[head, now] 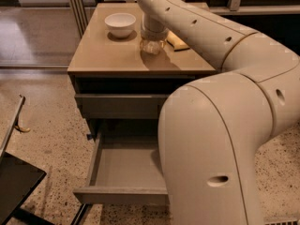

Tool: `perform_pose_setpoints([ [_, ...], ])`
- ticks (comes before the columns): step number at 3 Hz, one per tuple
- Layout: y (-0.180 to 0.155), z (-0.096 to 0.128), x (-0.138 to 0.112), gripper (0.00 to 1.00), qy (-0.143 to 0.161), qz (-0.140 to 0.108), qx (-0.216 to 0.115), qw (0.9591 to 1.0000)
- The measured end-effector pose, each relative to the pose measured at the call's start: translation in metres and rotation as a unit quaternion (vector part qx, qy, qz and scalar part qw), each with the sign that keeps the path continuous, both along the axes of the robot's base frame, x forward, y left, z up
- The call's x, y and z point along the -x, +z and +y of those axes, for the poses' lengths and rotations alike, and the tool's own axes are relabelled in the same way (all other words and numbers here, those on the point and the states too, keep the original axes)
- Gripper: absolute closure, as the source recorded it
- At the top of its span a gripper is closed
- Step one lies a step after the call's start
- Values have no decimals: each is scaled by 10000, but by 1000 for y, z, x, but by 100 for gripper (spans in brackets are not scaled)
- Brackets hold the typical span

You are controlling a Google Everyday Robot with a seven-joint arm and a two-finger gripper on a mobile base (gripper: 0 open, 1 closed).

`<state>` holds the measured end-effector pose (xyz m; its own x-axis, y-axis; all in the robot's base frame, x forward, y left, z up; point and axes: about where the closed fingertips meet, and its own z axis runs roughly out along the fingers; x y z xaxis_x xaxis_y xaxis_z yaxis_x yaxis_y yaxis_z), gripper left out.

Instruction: Place water bottle into middle drawer

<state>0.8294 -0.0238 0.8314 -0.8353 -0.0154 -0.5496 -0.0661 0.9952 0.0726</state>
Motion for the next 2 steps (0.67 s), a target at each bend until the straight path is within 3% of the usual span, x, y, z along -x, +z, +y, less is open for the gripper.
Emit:
perform_pose_setpoints([
  [1,3,-6,2,91,-101,18,33,9999],
  [2,19,-16,14,100,-160,-83,33,9998],
])
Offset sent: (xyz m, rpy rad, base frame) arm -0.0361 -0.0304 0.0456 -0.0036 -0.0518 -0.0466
